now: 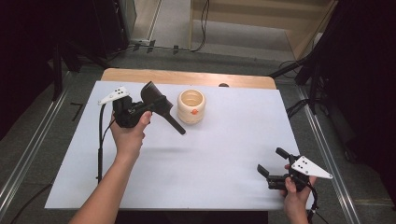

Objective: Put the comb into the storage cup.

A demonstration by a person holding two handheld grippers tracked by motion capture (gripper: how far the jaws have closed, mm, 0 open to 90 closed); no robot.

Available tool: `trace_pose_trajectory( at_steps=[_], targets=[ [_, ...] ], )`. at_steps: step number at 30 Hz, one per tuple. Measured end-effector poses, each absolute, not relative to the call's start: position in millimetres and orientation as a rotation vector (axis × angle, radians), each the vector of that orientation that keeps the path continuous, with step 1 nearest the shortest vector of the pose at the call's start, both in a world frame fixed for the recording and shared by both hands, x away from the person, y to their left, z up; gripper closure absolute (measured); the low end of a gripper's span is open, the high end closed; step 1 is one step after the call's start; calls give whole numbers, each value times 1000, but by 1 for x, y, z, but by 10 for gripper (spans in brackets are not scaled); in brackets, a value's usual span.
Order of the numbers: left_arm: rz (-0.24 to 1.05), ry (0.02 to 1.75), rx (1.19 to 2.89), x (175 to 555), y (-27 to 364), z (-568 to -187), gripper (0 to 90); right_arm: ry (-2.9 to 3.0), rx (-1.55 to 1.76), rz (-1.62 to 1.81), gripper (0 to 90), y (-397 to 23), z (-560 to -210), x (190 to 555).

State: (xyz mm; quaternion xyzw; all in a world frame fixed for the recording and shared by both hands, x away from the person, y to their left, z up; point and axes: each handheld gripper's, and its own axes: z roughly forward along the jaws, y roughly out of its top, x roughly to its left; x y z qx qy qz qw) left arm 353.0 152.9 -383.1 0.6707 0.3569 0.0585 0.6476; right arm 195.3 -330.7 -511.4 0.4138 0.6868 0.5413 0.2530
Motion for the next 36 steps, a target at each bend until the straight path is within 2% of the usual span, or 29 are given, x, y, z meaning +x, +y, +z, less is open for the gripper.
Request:
trace_pose_trajectory(
  at_steps=[36],
  targets=[
    [126,810,1507,391,138,-367,863,1884,1114,1459,0,-328,-514,196]
  ],
)
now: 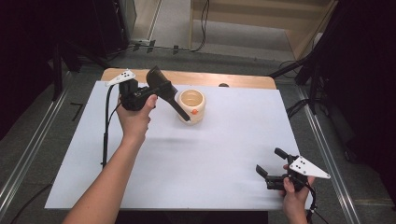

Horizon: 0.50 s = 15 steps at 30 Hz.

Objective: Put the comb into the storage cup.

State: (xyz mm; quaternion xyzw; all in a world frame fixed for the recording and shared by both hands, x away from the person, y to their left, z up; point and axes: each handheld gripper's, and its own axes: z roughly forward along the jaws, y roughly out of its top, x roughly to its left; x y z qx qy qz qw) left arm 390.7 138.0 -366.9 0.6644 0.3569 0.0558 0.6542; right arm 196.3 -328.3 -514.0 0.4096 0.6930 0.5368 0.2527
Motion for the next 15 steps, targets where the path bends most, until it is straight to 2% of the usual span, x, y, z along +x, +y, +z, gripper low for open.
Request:
trace_pose_trajectory(
  at_steps=[15],
  targets=[
    [133,801,1477,404,136,-364,864,1884,1118,1456,0,-328,-514,196]
  ],
)
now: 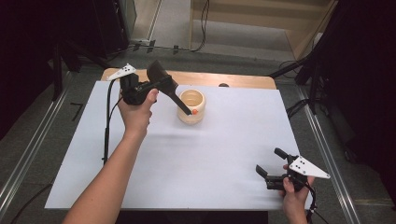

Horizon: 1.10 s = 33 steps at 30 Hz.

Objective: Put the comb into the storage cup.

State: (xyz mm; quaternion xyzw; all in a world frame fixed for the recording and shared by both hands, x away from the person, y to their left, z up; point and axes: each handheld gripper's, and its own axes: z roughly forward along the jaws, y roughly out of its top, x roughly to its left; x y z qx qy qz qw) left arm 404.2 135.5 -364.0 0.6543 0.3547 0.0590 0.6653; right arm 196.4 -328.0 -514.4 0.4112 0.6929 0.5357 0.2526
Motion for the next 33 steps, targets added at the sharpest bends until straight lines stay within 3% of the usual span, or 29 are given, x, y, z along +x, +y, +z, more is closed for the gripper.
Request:
trace_pose_trajectory(
  at_steps=[33],
  targets=[
    [169,814,1462,431,124,-366,863,1893,1102,1453,0,-327,-515,197]
  ],
)
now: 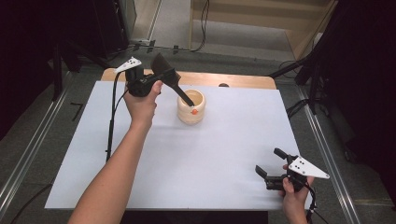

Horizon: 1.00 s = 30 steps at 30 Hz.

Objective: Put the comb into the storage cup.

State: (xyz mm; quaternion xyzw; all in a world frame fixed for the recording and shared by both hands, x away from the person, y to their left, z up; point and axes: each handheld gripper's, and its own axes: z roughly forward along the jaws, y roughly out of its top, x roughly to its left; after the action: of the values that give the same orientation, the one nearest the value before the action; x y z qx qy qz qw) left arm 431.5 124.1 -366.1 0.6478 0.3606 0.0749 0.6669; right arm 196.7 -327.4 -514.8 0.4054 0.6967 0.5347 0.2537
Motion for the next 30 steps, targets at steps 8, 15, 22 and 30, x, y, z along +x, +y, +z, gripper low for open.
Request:
trace_pose_trajectory(
  at_steps=[8,15,22,30],
  targets=[
    [189,836,1465,437,122,-369,863,1892,1104,1455,0,-328,-515,197],
    [206,845,1483,441,120,-375,863,1892,1106,1456,0,-328,-515,197],
    [229,853,1498,442,115,-378,863,1892,1105,1459,0,-328,-515,197],
    [233,857,1515,443,109,-386,863,1893,1104,1460,0,-328,-515,197]
  ],
)
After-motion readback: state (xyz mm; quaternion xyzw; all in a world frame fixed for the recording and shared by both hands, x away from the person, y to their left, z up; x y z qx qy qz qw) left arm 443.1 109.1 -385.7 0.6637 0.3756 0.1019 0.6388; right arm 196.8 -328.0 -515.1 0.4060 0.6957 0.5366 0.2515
